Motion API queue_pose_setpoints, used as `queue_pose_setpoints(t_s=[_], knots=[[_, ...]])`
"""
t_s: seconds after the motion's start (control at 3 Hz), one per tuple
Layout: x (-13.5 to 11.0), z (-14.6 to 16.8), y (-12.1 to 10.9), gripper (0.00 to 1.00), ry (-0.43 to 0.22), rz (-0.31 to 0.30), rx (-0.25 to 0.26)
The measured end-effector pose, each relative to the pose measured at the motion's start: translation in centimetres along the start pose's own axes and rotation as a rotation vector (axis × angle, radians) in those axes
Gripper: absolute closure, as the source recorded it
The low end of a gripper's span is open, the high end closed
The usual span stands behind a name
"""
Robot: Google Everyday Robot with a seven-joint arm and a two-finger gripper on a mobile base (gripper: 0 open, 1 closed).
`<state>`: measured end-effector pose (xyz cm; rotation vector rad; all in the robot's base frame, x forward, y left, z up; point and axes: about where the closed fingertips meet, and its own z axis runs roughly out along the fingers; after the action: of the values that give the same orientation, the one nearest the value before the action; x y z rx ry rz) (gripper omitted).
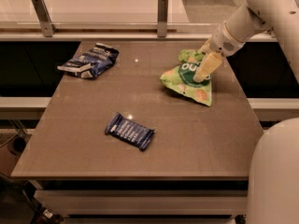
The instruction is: Pick green rice chip bag
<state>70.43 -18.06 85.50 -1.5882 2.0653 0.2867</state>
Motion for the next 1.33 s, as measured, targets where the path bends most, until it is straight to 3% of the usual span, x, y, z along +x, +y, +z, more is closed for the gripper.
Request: queue_pose_setpoints(t_s=[0.33, 0.67, 1.33], knots=[[-1.1, -1.0, -0.3, 1.0, -0.073, -0.019, -0.001], [-1.2, -0.8, -0.3, 1.0, -0.072, -0.02, -0.002], [-4.8, -2.4, -1.0, 1.0, -0.081, -0.08, 0.045]])
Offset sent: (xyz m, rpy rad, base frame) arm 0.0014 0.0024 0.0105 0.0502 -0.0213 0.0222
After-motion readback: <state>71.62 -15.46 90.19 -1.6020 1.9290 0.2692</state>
